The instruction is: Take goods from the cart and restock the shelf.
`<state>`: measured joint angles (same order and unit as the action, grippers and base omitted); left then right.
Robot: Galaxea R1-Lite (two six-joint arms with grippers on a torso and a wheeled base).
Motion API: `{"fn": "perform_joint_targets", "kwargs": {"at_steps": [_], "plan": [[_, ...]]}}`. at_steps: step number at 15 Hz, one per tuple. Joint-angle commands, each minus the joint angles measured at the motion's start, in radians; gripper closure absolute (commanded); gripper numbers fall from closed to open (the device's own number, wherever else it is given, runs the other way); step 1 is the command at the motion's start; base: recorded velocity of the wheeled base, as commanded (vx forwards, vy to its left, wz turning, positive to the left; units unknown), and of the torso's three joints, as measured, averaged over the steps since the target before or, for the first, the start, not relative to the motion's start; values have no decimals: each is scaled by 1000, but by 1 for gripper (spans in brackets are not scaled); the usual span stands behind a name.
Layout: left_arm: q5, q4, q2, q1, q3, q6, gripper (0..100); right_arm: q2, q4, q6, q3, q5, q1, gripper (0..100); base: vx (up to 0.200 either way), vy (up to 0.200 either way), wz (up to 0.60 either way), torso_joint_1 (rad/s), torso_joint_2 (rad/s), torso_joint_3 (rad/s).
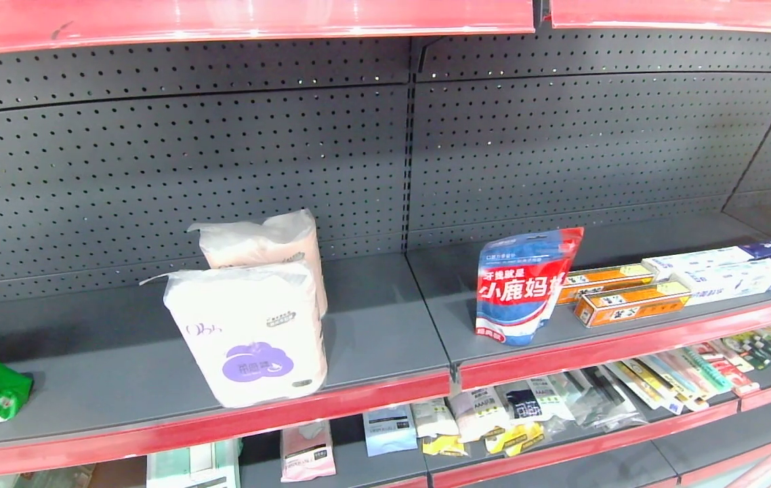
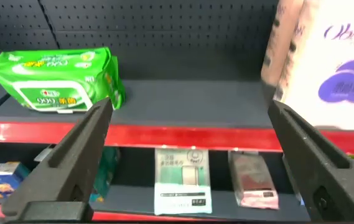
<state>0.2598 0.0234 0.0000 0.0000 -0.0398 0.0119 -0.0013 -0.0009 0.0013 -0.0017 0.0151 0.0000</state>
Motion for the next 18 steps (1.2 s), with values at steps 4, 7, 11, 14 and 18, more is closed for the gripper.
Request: {"fn": "perform_joint_targets", "kwargs": {"at_steps": [4,7,11,14,18], "plan": [[-2,-71,0,0,38,-17,0,1,-1,0,0,0,0,0,0,0,0,0,0,0],[-17,-72,0,2,38,-12,0,1,-1,-1,0,0,0,0,0,0,0,0,0,0],[-19,-72,0,0,38,-12,0,1,1,-1,0,0,2,0,0,0,600,0,0,0],[-20,-74,0,0,38,-12,0,1,1,-1,0,0,2,0,0,0,600,7,4,2],[-33,-74,0,0,38,-10,0,1,1,-1,0,0,0,0,0,0,150,-2,-2,1]]}}
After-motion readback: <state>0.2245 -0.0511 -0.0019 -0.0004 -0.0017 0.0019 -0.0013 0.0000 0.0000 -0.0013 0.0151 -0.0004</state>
